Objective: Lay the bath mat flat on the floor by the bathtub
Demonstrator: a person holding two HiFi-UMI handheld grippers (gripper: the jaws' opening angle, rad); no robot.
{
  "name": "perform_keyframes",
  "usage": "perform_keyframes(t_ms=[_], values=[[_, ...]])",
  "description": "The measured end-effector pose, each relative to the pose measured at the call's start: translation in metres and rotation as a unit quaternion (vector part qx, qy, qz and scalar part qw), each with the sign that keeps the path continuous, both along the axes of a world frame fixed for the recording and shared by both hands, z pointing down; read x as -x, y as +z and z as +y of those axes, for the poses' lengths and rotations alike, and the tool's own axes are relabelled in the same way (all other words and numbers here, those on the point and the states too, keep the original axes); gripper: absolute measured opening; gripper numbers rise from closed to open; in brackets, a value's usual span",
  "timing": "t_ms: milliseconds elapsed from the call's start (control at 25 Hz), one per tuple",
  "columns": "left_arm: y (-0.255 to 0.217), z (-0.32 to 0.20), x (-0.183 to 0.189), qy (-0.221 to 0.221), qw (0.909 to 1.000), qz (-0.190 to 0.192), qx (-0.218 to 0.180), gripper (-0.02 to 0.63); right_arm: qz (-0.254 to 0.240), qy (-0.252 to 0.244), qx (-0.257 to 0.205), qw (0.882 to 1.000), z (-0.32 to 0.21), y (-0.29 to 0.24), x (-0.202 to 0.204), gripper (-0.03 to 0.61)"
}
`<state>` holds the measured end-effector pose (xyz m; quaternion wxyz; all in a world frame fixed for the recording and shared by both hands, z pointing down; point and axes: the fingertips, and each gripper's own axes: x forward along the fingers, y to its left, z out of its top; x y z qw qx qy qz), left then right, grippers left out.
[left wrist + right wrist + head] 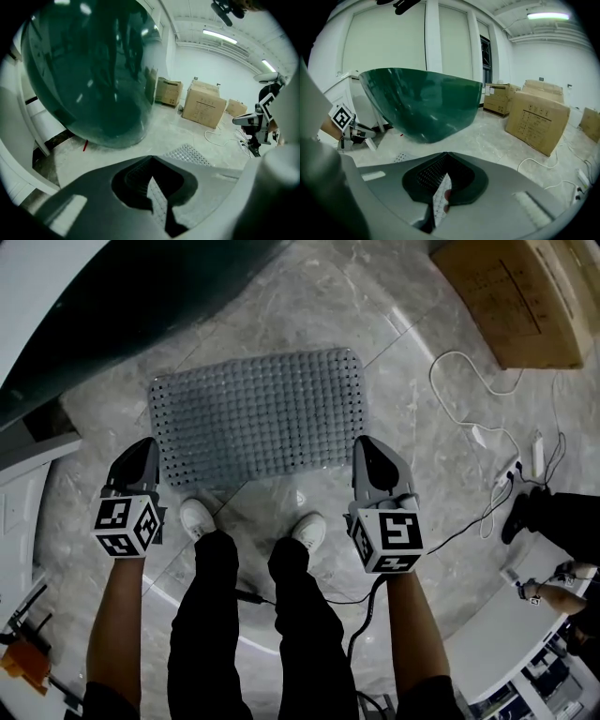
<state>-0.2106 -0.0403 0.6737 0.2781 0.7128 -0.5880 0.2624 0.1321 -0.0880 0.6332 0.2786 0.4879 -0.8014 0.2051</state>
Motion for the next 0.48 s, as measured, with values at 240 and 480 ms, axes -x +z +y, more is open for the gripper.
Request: perform_keyframes(t_ms=[240,480], values=[[-0.04,0.012,-0.013,-0.003,0.9997,0.016,0.02,0.0,0.003,0.002,0.01,1.0,0.013,-0.043,-0.001,0.026],[-0.065,0.026,-0.022,-0.001,0.9992,0.017,0.037,0.0,-0.002,0.019,0.017,1.0,0.022,-0.075,-0.004,0.026]])
